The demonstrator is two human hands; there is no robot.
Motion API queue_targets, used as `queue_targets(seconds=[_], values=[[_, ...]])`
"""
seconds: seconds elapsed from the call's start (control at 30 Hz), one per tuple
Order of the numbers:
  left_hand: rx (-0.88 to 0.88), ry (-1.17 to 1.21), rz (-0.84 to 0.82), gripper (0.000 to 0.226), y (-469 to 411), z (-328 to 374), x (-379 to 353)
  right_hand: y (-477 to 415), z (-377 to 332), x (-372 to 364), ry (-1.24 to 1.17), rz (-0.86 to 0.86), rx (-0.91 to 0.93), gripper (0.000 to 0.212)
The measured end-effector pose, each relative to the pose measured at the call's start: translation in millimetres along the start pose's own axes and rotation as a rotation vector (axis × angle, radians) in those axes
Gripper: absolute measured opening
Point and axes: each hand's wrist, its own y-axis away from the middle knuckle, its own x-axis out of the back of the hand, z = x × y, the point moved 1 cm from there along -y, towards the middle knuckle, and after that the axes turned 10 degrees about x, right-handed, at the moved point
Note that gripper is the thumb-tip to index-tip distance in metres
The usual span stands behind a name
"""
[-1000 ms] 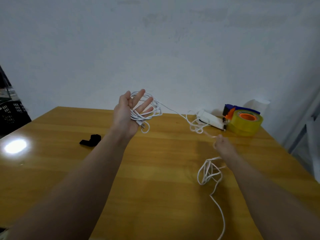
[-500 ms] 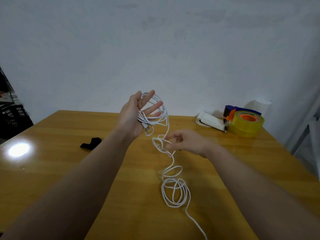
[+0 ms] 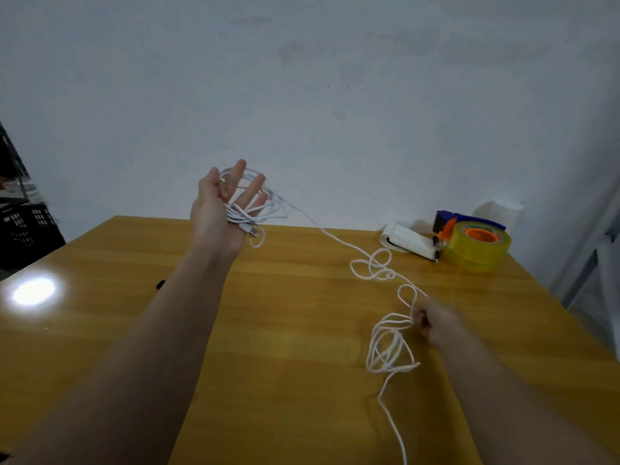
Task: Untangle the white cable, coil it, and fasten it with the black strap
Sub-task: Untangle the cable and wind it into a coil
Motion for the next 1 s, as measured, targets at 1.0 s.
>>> queue_targets(seconds=[1.0], values=[[0.289, -0.309, -0.389, 0.068, 43.6, -44.4, -39.2, 63.4, -52.1, -72.4, 0.295, -0.19, 0.547, 0.042]])
